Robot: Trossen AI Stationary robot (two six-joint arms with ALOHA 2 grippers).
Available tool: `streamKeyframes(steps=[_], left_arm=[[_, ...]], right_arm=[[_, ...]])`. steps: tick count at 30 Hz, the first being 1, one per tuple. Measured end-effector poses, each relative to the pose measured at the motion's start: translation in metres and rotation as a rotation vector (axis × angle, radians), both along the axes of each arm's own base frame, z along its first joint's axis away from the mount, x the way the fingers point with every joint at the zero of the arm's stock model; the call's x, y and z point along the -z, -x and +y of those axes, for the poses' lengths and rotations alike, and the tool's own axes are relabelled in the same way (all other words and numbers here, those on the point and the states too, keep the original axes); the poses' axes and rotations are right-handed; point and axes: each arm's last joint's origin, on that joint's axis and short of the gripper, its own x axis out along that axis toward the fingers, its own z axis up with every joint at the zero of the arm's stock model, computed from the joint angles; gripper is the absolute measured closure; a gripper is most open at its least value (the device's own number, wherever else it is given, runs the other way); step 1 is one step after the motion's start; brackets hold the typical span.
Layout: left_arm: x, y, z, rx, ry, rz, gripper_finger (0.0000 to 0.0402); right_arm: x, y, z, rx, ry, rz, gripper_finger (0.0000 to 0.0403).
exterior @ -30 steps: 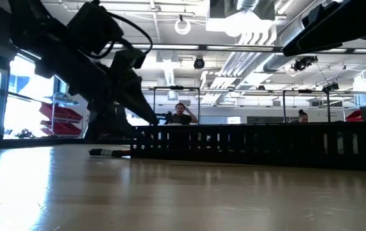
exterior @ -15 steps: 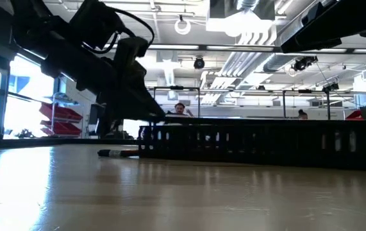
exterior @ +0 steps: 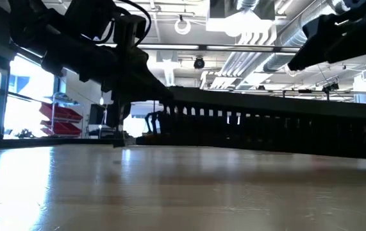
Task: Ziptie cables
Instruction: Close the black cable duct with the black cable duct cover
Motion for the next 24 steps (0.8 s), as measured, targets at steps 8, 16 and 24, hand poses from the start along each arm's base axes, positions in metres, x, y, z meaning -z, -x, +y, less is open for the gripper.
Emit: streamKeyframes(steps=[8, 16, 24], left_arm=[[0.001, 0.0, 0.0, -0.008, 0.019, 0.011, 0.0401], [0.001, 0.001, -0.003, -0.011, 0.052, 0.02, 0.0401], [0.001, 0.002, -0.011, -0.016, 0.064, 0.021, 0.0401]], right_arm=[[-0.006, -0.003, -0.003, -0.055, 0.127, 0.054, 0.0051], [0.0, 0.005, -0.023, 0.073, 0.164, 0.277, 0.0045], [0.006, 0.0, -0.027, 0.047, 0.158, 0.341, 0.0045]])
